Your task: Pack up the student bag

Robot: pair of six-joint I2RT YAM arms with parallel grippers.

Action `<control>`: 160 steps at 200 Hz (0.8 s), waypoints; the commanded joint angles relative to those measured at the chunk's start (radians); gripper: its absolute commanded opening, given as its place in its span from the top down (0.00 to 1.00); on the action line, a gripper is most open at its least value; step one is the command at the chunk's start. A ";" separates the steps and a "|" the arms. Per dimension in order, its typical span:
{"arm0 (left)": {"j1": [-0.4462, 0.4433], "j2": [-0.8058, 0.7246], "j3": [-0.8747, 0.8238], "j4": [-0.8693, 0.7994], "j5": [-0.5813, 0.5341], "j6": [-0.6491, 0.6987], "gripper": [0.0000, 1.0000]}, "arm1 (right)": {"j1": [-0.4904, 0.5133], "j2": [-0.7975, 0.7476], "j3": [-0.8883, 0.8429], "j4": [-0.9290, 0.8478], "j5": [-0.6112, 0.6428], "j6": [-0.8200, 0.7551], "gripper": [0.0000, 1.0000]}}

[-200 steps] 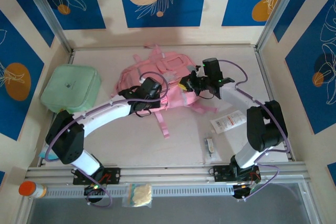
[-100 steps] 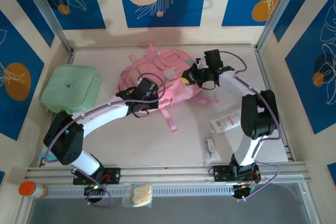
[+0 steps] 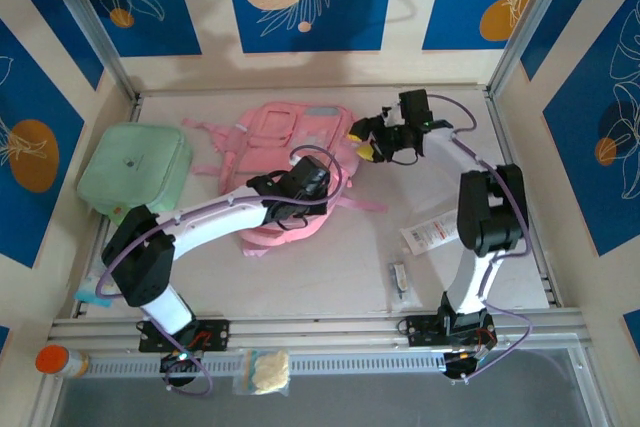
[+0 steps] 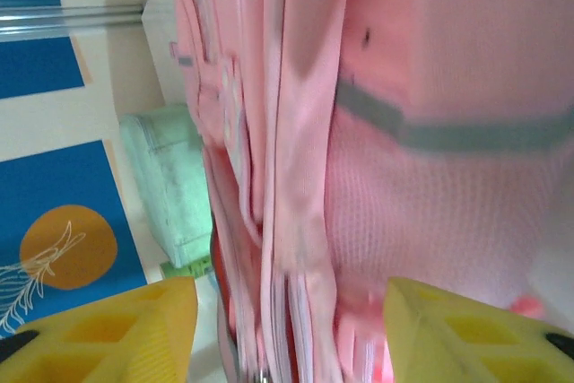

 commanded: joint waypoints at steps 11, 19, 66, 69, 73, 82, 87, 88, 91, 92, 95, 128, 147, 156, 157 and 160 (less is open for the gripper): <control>0.016 -0.013 -0.041 0.043 0.005 -0.021 1.00 | 0.091 -0.084 -0.145 0.062 -0.067 0.080 0.43; 0.015 -0.011 -0.040 0.046 0.013 -0.021 1.00 | 0.120 -0.083 -0.159 0.091 -0.064 0.103 0.43; 0.016 -0.008 -0.047 0.066 0.031 -0.014 1.00 | 0.218 0.028 -0.080 0.086 0.062 0.130 0.45; 0.016 -0.008 -0.048 0.066 0.028 -0.014 1.00 | 0.221 0.035 -0.078 0.089 0.073 0.129 0.47; 0.015 -0.009 -0.049 0.068 0.028 -0.013 1.00 | 0.223 0.042 -0.074 0.098 0.081 0.130 0.51; 0.015 -0.008 -0.049 0.068 0.032 -0.009 1.00 | 0.225 0.057 -0.065 0.113 0.088 0.123 0.63; 0.015 -0.007 -0.048 0.061 0.033 -0.006 1.00 | 0.224 0.062 -0.053 0.107 0.092 0.108 0.69; 0.015 -0.006 -0.046 0.059 0.033 -0.005 1.00 | 0.224 0.063 -0.050 0.102 0.094 0.106 0.69; 0.017 -0.005 -0.044 0.053 0.033 -0.004 1.00 | 0.223 0.066 -0.040 0.088 0.099 0.092 0.73; 0.016 -0.004 -0.044 0.050 0.032 -0.003 1.00 | 0.223 0.067 -0.037 0.083 0.102 0.088 0.74; 0.016 -0.004 -0.041 0.042 0.029 -0.002 1.00 | 0.221 0.069 -0.025 0.066 0.111 0.076 0.77; 0.023 -0.041 -0.076 -0.058 -0.022 0.030 1.00 | 0.172 0.073 0.026 -0.038 0.082 -0.075 1.00; 0.043 -0.120 -0.168 -0.081 -0.045 0.067 1.00 | 0.105 0.063 0.023 -0.065 0.026 -0.140 1.00; 0.060 -0.159 -0.222 -0.080 -0.038 0.079 1.00 | 0.068 0.068 0.040 -0.092 0.008 -0.165 1.00; 0.062 -0.162 -0.230 -0.079 -0.037 0.081 1.00 | 0.063 0.069 0.044 -0.096 0.008 -0.168 1.00; 0.071 -0.173 -0.248 -0.078 -0.030 0.086 1.00 | 0.052 0.071 0.050 -0.104 0.009 -0.174 1.00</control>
